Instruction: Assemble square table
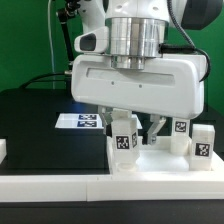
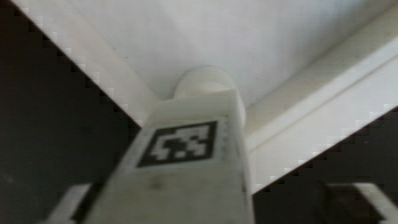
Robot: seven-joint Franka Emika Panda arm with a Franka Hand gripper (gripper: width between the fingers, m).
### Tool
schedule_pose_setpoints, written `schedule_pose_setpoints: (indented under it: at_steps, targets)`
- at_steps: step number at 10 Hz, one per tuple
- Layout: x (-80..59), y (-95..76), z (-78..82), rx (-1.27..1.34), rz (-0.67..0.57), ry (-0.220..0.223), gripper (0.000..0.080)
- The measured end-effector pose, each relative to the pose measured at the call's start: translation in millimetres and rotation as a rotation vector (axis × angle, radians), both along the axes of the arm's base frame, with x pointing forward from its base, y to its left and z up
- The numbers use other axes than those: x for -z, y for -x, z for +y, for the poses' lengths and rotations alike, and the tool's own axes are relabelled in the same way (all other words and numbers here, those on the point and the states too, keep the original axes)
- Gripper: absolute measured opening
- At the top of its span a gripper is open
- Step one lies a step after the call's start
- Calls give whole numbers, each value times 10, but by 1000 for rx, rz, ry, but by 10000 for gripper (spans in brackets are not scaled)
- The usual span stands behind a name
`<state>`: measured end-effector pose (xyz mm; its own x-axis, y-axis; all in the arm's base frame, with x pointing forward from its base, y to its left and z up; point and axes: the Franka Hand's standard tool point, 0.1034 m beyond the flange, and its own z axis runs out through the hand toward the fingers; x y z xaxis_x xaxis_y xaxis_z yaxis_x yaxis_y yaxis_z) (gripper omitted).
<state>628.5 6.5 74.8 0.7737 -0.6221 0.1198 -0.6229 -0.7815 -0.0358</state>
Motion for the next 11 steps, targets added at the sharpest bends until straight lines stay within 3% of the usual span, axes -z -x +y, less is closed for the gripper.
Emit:
schedule_pose_setpoints:
  at_steps: [1, 2, 3, 7, 11]
  targets:
    - [1, 0, -1, -1, 0, 0, 385]
    - [2, 1, -1, 34, -2, -5, 385]
    - [2, 1, -10, 133, -6, -18, 285]
    - [13, 18, -37, 480, -14, -60, 285]
    - [32, 73, -27, 1016, -44, -223, 287]
